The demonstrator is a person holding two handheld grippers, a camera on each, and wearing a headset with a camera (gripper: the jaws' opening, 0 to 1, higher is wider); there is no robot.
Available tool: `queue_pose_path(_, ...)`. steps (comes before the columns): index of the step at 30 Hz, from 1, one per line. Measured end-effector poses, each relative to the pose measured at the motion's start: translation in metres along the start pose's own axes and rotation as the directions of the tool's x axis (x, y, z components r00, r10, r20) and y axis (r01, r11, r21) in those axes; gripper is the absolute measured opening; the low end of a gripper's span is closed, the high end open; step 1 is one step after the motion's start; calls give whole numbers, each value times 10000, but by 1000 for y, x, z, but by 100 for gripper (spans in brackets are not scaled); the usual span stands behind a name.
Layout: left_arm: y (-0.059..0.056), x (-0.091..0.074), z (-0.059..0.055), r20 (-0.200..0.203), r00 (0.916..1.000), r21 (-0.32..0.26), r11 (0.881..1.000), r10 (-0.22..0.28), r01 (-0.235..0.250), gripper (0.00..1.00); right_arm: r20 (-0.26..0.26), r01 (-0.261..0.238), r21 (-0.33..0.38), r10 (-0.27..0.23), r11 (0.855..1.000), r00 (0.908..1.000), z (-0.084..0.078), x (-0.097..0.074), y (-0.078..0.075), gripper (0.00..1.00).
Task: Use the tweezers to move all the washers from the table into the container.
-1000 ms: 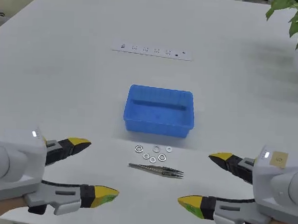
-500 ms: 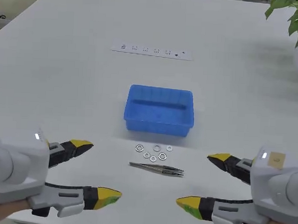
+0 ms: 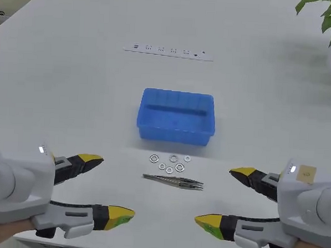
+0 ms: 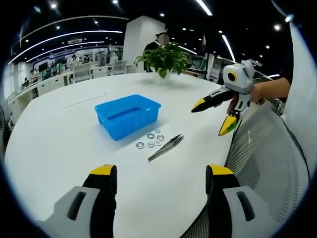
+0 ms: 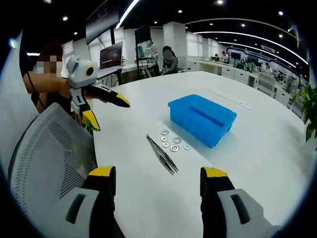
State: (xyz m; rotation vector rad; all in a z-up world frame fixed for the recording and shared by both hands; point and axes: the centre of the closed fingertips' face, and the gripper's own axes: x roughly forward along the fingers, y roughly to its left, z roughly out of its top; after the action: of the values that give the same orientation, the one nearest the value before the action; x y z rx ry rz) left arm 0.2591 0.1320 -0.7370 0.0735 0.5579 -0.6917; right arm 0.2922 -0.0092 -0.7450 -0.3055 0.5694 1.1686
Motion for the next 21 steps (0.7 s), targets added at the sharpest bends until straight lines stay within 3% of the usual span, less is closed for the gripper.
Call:
queue_pose_path(10,-2,6,0,-37,9997,56,9997,-231,231,77,-81,-167,-24,167,9999,9998,0,5,2,69)
queue_pose_path(16,1,13,1,-75,9991,138,9990,-413,414,77,-145,-86,12,87,10000,9999,-1,6,-7,69)
queue_pose_path(19,1,20,0,-349,9973,457,9968,-644,659,75,-199,-70,-81,68,9999,9998,2,11,-11,67)
queue_pose_path(21,3,26,2,-355,9971,245,9974,-669,678,74,-223,-121,-188,117,9998,9997,5,15,-12,66)
